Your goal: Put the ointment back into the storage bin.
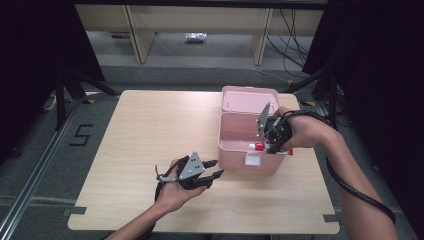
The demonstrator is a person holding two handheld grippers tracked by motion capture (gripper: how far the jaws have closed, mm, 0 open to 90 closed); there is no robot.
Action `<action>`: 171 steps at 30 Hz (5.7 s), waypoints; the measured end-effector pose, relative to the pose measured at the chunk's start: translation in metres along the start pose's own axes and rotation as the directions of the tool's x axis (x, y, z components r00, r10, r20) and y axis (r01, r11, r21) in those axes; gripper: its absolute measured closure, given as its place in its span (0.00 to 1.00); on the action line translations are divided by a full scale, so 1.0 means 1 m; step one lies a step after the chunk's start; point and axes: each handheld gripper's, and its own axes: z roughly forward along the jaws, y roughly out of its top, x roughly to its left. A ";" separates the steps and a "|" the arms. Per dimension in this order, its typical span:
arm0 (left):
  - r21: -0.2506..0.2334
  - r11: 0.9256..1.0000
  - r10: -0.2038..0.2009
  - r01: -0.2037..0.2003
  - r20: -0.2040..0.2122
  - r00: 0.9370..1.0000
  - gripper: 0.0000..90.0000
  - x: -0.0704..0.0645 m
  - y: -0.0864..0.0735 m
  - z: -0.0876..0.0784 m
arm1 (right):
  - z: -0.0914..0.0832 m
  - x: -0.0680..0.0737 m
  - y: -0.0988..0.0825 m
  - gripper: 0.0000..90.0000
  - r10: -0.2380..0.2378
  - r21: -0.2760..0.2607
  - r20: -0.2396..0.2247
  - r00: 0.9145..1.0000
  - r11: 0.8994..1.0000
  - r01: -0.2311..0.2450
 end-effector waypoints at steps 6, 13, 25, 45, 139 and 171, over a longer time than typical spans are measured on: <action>-0.001 1.000 0.001 -0.001 0.003 1.000 0.67 0.000 0.001 -0.001 | 0.002 -0.007 0.002 0.80 -0.046 -0.021 0.005 0.999 0.999 0.047; -0.001 1.000 0.001 -0.001 0.002 1.000 0.67 0.000 0.001 -0.001 | 0.002 -0.006 0.007 0.80 0.004 0.007 -0.006 1.000 1.000 -0.004; -0.003 1.000 -0.009 0.009 -0.002 1.000 0.67 0.001 0.000 -0.002 | 0.006 -0.012 0.013 0.80 -0.023 0.001 0.001 1.000 1.000 0.023; -0.011 1.000 -0.007 0.007 0.005 1.000 0.67 0.001 -0.001 -0.001 | 0.014 -0.018 0.016 0.80 -0.009 -0.007 -0.017 1.000 1.000 0.009; 0.005 1.000 -0.014 0.014 0.006 1.000 0.66 -0.001 -0.002 -0.001 | 0.068 -0.035 0.020 0.79 -0.030 0.052 -0.065 0.997 0.998 0.034; 0.006 1.000 -0.007 0.007 0.007 1.000 0.65 0.000 -0.002 -0.001 | 0.077 -0.039 0.018 0.79 0.034 0.090 -0.085 0.996 0.996 -0.027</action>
